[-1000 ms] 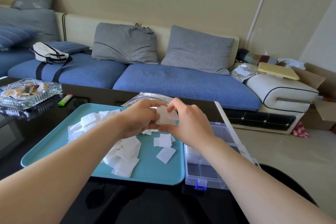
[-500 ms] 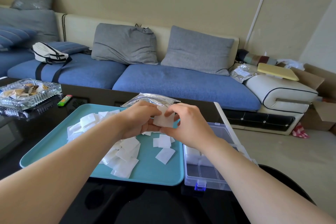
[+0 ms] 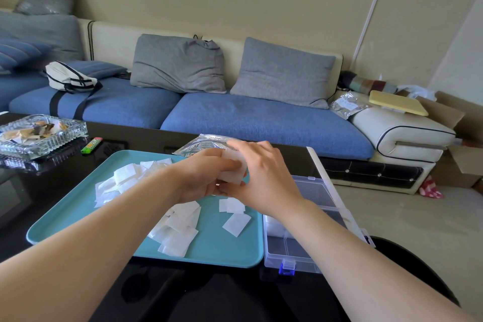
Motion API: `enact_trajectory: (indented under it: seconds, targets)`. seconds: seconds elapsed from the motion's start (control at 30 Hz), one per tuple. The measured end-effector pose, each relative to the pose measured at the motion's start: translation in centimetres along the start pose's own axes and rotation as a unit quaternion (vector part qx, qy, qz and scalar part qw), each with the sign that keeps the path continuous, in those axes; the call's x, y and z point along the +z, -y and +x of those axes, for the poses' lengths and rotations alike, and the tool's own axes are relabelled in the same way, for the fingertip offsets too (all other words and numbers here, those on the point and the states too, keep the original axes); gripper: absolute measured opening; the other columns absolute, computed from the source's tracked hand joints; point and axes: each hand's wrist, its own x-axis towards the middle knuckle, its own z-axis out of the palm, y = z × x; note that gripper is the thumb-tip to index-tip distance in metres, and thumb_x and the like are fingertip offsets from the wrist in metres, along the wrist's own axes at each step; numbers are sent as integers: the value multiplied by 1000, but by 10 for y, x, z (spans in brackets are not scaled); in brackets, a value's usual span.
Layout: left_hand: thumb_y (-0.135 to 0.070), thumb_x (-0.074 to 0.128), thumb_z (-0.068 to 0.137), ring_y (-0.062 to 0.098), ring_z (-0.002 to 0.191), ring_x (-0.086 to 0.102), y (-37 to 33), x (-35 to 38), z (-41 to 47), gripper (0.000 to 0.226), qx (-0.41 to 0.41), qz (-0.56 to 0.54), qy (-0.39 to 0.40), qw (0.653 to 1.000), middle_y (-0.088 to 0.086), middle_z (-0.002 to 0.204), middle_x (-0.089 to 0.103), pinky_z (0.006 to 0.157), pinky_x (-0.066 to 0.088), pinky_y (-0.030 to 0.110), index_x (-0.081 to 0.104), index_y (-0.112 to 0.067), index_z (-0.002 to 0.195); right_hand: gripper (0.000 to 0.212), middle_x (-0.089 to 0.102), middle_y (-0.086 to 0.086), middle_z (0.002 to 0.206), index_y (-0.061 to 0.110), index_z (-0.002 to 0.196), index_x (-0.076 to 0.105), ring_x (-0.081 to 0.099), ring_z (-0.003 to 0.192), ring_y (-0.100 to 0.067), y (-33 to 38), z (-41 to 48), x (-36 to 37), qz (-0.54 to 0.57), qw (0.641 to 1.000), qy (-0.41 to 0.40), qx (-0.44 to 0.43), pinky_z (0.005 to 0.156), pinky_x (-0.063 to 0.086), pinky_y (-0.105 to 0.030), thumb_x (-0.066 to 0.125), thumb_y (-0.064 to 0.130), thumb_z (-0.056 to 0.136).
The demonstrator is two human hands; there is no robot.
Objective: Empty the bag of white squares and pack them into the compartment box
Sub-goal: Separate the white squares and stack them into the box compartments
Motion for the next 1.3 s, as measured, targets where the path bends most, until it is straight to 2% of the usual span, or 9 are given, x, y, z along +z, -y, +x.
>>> enact_trajectory:
  seconds: [0.13, 0.27, 0.43, 0.53, 0.7, 0.83, 1.0, 1.2, 1.3]
  targets:
    - [-5, 68, 96, 28, 103, 74, 1, 0, 0, 29, 9, 35, 1, 999, 20, 117, 74, 90, 62, 42, 68, 0, 124, 65, 74, 5, 114, 25, 128, 63, 65, 102, -26, -2, 2, 0, -5, 999, 33, 27, 88, 53, -46, 81, 55, 73]
    - [-5, 72, 91, 35, 111, 72, 3, 1, 0, 28, 16, 45, 13, 999, 22, 116, 74, 96, 60, 48, 70, 0, 118, 78, 65, 6, 140, 28, 144, 57, 60, 125, -21, -5, 1, 1, 65, 996, 49, 25, 104, 51, -43, 87, 50, 74]
    - [6, 63, 94, 29, 101, 75, 4, 5, 1, 22, 24, 53, -2, 998, 16, 105, 76, 87, 62, 41, 69, -3, 114, 82, 62, 7, 146, 29, 149, 53, 58, 130, -20, -2, -1, 0, 83, 995, 55, 32, 108, 49, -41, 87, 48, 77]
    - [0, 69, 92, 32, 106, 75, 3, 4, 1, 29, 17, 57, -2, 998, 21, 115, 75, 88, 62, 42, 67, -1, 120, 73, 62, 5, 144, 29, 147, 55, 59, 128, -21, -3, 0, -1, 83, 995, 44, 36, 105, 51, -43, 82, 35, 80]
    - [2, 66, 93, 33, 103, 74, 3, 4, 0, 24, 15, 69, 11, 997, 19, 109, 75, 95, 61, 47, 67, 0, 117, 69, 63, 5, 137, 29, 143, 52, 60, 117, -24, -1, -1, -2, 62, 995, 55, 47, 93, 54, -41, 79, 35, 79]
    - [3, 60, 96, 30, 101, 72, 1, 7, -1, 25, 9, 71, 16, 997, 21, 114, 74, 98, 59, 50, 66, 2, 120, 82, 61, 1, 142, 31, 153, 41, 58, 121, -25, 0, 0, -7, 56, 997, 49, 24, 93, 52, -41, 76, 29, 79]
    - [5, 57, 95, 33, 100, 72, 0, 7, -1, 28, -11, 65, 7, 998, 27, 122, 69, 98, 59, 54, 65, 6, 121, 60, 64, 4, 130, 30, 135, 55, 64, 107, -26, -3, -2, -7, 19, 998, 52, -9, 80, 54, -39, 78, 35, 80]
    - [9, 46, 95, 35, 96, 70, -2, 8, 0, 28, -27, 37, -11, 999, 17, 98, 76, 101, 54, 61, 64, 2, 114, 60, 67, 5, 129, 29, 133, 63, 65, 110, -22, -3, 0, -3, 68, 997, 30, 13, 87, 57, -42, 78, 34, 76]
    - [8, 38, 95, 30, 87, 70, -3, 9, -1, 32, -25, 21, -21, 999, 14, 93, 76, 98, 58, 54, 66, 1, 111, 74, 70, 6, 128, 29, 143, 57, 67, 107, -16, 0, -2, -6, 122, 991, 33, 44, 90, 56, -33, 84, 37, 75]
